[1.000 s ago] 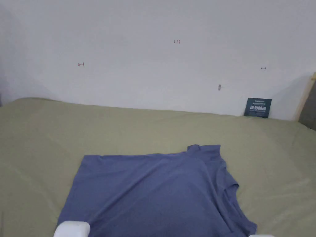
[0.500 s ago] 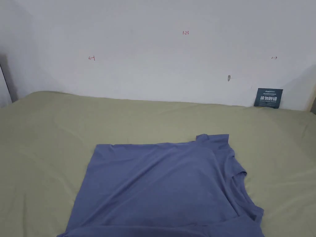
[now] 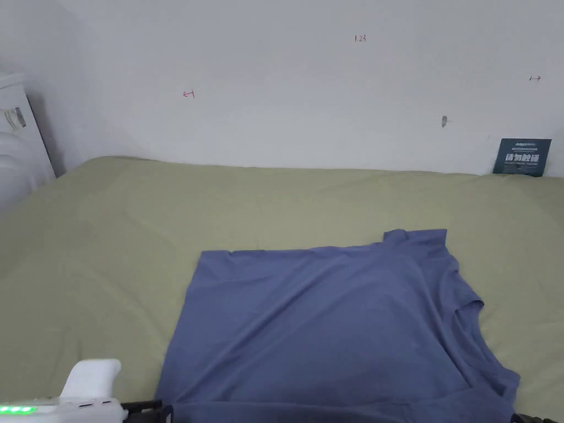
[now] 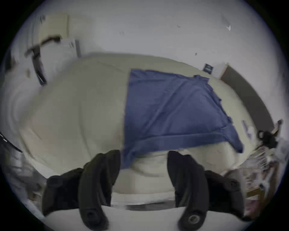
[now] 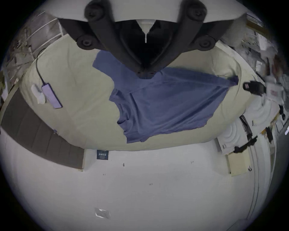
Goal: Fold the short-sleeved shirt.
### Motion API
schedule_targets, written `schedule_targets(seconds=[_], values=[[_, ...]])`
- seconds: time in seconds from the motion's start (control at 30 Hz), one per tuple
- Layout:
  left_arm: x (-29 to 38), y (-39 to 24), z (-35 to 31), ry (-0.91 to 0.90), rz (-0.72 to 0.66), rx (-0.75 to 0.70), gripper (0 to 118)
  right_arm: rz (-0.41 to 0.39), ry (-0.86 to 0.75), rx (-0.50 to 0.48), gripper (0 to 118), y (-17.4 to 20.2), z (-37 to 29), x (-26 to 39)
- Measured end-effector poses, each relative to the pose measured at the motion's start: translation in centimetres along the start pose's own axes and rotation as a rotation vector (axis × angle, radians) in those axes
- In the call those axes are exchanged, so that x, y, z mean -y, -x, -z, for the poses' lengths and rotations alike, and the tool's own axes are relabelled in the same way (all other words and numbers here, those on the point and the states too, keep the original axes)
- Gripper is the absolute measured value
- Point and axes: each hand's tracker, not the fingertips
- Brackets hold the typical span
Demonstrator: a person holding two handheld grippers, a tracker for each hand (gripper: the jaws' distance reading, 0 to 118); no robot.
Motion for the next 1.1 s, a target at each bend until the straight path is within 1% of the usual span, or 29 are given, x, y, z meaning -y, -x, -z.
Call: schedule_targets(seconds=[0.03,0.1,0.13,0.17,0.2,0.27,0.3,0.33,0.37,0.4,0.43,0.47,0.53,0.57,0.63,0.67,0.7,0.73,0.77,0.8,0.83,0.87,0.93,1.0,1.1], values=[[0.2,0.4,0.6,-0.015,-0.032,-0.006,68,0.034,0.007,-0.014,2,-0.6,0.2,-0.1],[0.2,0.4,2.2,-0.010,-0.011,-0.083,68,0.125,0.031,-0.005,2,-1.9,0.6,-0.3],[0.2,0.3,3.0,0.003,0.006,-0.144,68,0.137,0.045,0.004,2,-2.3,0.7,-0.4],[0.3,0.1,3.8,0.022,0.031,-0.154,68,0.145,0.035,0.006,2,-2.8,0.7,-0.3],[0.4,-0.1,4.7,0.053,0.054,-0.133,68,0.144,0.032,0.008,2,-3.4,0.7,-0.1],[0.8,-0.4,6.2,0.099,0.087,-0.162,67,0.135,0.054,0.041,2,-4.2,1.0,0.2],[1.0,-0.7,6.5,0.089,0.106,-0.194,57,0.133,0.072,0.049,3,-4.6,1.3,0.4],[1.1,-1.0,6.7,0.059,0.113,-0.231,30,0.136,0.102,0.048,8,-5.2,1.7,0.7],[1.2,-0.8,6.7,0.047,0.129,-0.258,2,0.134,0.142,0.027,24,-5.8,2.2,0.9],[1.2,-0.7,6.7,0.041,0.100,-0.223,2,0.135,0.183,0.006,63,-6.3,3.0,1.3],[1.0,-0.3,6.9,0.058,0.043,-0.168,2,0.138,0.224,-0.017,86,-6.8,3.7,1.6],[0.9,-0.1,6.9,0.055,0.029,-0.165,2,0.130,0.246,-0.019,90,-7.2,4.4,1.8],[1.0,-0.2,6.4,0.049,0.040,-0.172,2,0.038,0.240,0.022,88,-7.5,5.8,2.2],[1.0,-0.3,6.4,0.051,0.041,-0.170,2,-0.023,0.238,0.042,88,-7.4,6.6,2.4],[1.0,-0.4,6.3,0.056,0.055,-0.170,2,-0.126,0.302,0.039,88,-6.9,8.3,2.5],[1.0,-0.5,6.3,0.057,0.056,-0.172,2,-0.151,0.326,0.048,88,-6.4,8.8,2.7],[0.9,-0.6,6.3,0.056,0.055,-0.172,2,-0.165,0.342,0.065,81,-5.9,9.4,3.0],[1.0,-0.6,6.4,0.052,0.052,-0.167,2,-0.174,0.336,0.077,65,-5.4,9.7,3.2],[1.0,-0.5,6.4,0.046,0.054,-0.164,2,-0.167,0.335,0.060,39,-5.3,10.0,3.3],[0.9,-0.5,6.4,0.043,0.052,-0.162,2,-0.161,0.347,0.050,5,-5.3,10.5,3.3],[0.9,-0.5,6.5,0.040,0.051,-0.159,2,-0.153,0.363,0.087,5,-5.2,10.9,3.3],[0.9,-0.5,6.5,0.033,0.053,-0.158,2,-0.146,0.344,0.109,4,-5.2,10.7,3.2],[0.8,-0.4,6.3,0.028,0.056,-0.153,2,-0.115,0.343,0.080,4,-5.5,10.2,2.6],[0.6,-0.1,5.9,0.023,0.056,-0.149,2,-0.149,0.284,0.085,4,-5.3,9.3,2.1],[0.0,0.2,5.3,0.004,0.041,-0.135,2,-0.121,0.275,0.067,4,-5.5,8.4,0.8]])
